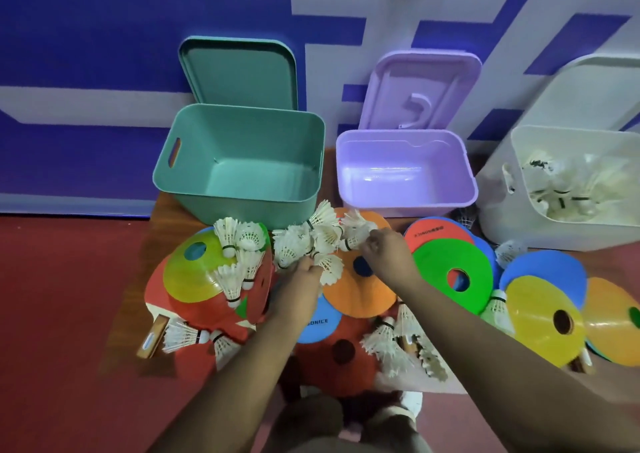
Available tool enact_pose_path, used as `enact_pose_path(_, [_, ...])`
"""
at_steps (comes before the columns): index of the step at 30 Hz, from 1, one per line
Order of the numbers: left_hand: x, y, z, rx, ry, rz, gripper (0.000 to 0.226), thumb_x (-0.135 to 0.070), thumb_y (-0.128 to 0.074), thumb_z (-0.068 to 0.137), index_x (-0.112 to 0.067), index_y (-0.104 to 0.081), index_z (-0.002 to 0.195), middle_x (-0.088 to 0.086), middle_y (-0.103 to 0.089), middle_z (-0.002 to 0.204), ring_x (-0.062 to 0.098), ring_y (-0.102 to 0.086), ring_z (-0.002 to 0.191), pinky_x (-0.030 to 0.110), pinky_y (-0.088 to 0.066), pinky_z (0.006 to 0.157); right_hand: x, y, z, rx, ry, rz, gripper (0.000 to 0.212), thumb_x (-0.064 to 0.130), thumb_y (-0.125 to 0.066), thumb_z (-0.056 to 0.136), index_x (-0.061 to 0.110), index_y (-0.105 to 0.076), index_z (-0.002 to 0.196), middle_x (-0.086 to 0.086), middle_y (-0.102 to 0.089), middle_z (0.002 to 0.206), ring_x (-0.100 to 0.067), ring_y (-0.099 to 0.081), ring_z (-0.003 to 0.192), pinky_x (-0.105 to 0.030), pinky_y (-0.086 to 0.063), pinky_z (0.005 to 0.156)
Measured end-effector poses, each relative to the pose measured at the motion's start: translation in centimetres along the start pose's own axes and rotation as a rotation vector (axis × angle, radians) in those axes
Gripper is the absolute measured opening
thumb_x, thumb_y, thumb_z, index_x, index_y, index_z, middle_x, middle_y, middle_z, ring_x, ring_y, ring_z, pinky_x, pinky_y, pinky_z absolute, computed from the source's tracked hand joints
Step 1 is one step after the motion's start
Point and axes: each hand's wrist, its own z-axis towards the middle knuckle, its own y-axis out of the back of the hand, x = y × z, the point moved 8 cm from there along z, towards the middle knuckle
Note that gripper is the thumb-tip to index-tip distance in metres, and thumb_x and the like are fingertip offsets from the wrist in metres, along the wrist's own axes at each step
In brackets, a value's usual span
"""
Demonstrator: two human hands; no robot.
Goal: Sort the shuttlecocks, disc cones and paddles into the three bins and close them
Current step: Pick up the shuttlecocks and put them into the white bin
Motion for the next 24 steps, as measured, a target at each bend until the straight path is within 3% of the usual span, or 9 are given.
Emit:
enact_pose_path(4, [-1.5, 1.5, 0.5, -0.043, -0.067, -0.106, 0.027, -0.017, -0.064, 0.088, -0.013, -0.061, 0.115, 0.001, -0.052, 0.116, 0.018, -0.057, 0.102, 0.035, -0.051, 0.087, -1.4, 2.7, -2.4, -0.040, 0.030, 0.047, 0.032, 0.015, -0.062, 0.085, 0.008, -0.041, 0.062, -0.009, -0.044, 0.068, -0.022, -0.039, 0.064, -0.033, -0.022, 0.059])
enact_pose_path(8, [-3.8, 4.8, 1.3, -0.106, -0.115, -0.321, 0.020, -0.031, -0.064, 0.090, -0.014, -0.062, 0.100, -0.003, -0.050, 0.101, 0.014, -0.056, 0.090, 0.032, -0.050, 0.071, -3.1, 6.0, -3.5, -0.088, 0.053, 0.088, 0.030, 0.018, -0.063, 0.084, -0.002, -0.048, 0.067, -0.015, -0.051, 0.070, -0.029, -0.047, 0.068, -0.041, -0.035, 0.061])
enact_pose_path(12, [-7.7, 7.8, 3.5, -0.140, -0.106, -0.551, 0.013, -0.026, -0.059, 0.094, -0.014, -0.064, 0.098, 0.002, -0.049, 0.100, 0.016, -0.057, 0.088, 0.021, -0.046, 0.080, -4.8, 10.8, -3.2, -0.157, 0.069, 0.123, 0.028, 0.026, -0.063, 0.085, 0.003, -0.055, 0.070, -0.011, -0.056, 0.071, -0.025, -0.053, 0.072, -0.044, -0.043, 0.067])
enact_pose_path(16, [-13.9, 9.4, 6.4, -0.094, -0.105, -0.675, 0.012, -0.031, -0.061, 0.092, -0.021, -0.055, 0.089, 0.007, -0.052, 0.074, 0.015, -0.049, 0.065, 0.029, -0.041, 0.063, -6.9, 17.3, -3.3, -0.279, 0.092, 0.175, 0.012, 0.020, -0.073, 0.081, 0.010, -0.067, 0.076, -0.008, -0.051, 0.087, -0.020, -0.052, 0.087, -0.031, -0.044, 0.080])
enact_pose_path(20, [-20.9, 10.2, 9.8, -0.107, -0.098, -0.836, 0.019, -0.035, -0.071, 0.083, -0.026, -0.055, 0.088, -0.004, -0.059, 0.091, 0.016, -0.058, 0.081, 0.032, -0.049, 0.077, -10.9, 24.2, -3.8, -0.369, 0.018, 0.317, 0.015, 0.014, -0.075, 0.080, 0.022, -0.065, 0.073, -0.002, -0.042, 0.108, 0.001, -0.049, 0.100, -0.012, -0.039, 0.084])
enact_pose_path(22, [-24.9, 10.4, 11.6, -0.108, -0.101, -0.898, 0.025, -0.028, -0.072, 0.084, -0.019, -0.052, 0.097, -0.006, -0.059, 0.095, 0.011, -0.059, 0.081, 0.020, -0.047, 0.072, -13.1, 27.1, -3.6, -0.361, 0.008, 0.380, 0.026, 0.011, -0.074, 0.082, 0.025, -0.060, 0.066, 0.003, -0.050, 0.095, 0.002, -0.051, 0.087, -0.019, -0.042, 0.077])
enact_pose_path(24, [-28.3, 10.2, 13.7, -0.124, -0.073, -0.929, 0.032, -0.026, -0.073, 0.083, -0.018, -0.048, 0.102, -0.004, -0.058, 0.097, 0.009, -0.059, 0.078, 0.015, -0.045, 0.066, -15.4, 29.5, -3.2, -0.343, -0.002, 0.428, 0.023, 0.006, -0.071, 0.083, 0.012, -0.060, 0.063, 0.003, -0.052, 0.069, 0.001, -0.048, 0.064, -0.024, -0.039, 0.064])
